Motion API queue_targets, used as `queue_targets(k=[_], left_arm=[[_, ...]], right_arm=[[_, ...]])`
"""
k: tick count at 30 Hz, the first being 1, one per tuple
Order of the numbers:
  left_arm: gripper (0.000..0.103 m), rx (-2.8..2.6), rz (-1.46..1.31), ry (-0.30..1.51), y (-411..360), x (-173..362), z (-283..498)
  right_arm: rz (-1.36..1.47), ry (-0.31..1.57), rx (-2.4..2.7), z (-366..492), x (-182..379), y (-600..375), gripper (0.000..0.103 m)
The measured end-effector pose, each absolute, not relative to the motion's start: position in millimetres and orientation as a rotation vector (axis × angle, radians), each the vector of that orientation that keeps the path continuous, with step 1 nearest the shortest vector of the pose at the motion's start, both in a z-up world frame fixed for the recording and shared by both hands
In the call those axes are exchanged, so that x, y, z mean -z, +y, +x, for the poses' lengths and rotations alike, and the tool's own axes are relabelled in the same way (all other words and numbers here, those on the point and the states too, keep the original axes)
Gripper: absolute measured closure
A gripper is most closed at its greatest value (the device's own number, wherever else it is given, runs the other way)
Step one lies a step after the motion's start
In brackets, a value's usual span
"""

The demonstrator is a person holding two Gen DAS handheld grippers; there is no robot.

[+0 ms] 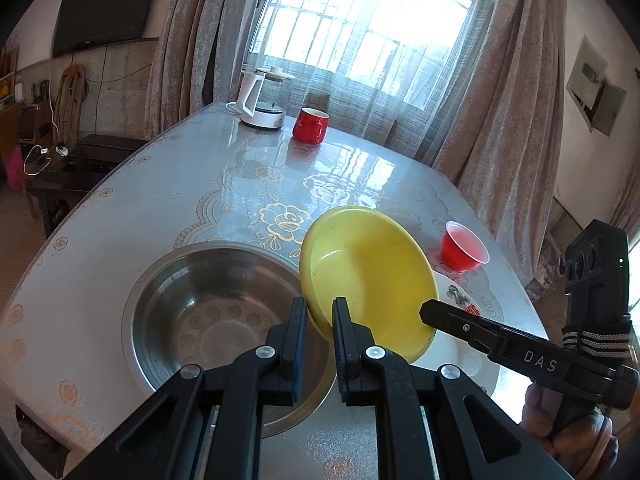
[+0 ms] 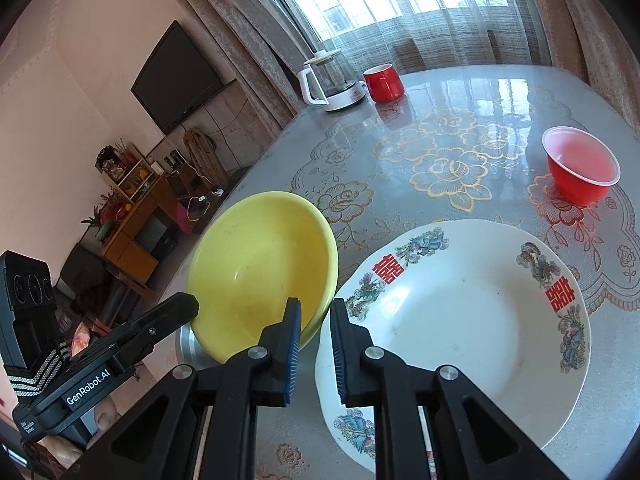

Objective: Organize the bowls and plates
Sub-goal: 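Carry the yellow bowl over the steel bowl with the right gripper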

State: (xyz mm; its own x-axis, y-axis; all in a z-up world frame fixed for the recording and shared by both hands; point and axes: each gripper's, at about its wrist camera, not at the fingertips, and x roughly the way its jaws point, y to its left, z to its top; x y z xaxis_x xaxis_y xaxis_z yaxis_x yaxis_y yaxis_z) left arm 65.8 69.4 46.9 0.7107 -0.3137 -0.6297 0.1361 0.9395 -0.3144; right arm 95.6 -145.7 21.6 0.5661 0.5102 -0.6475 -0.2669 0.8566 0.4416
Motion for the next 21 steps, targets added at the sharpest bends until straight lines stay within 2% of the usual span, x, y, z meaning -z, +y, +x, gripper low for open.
queue_targets(k=[21], left_arm=[[0.091, 0.144, -0.319, 0.727, 126.3, -43.3, 54.4]], right_arm=[[0.260, 0.886, -0.608, 107.7, -23.4, -95.0, 0.088]])
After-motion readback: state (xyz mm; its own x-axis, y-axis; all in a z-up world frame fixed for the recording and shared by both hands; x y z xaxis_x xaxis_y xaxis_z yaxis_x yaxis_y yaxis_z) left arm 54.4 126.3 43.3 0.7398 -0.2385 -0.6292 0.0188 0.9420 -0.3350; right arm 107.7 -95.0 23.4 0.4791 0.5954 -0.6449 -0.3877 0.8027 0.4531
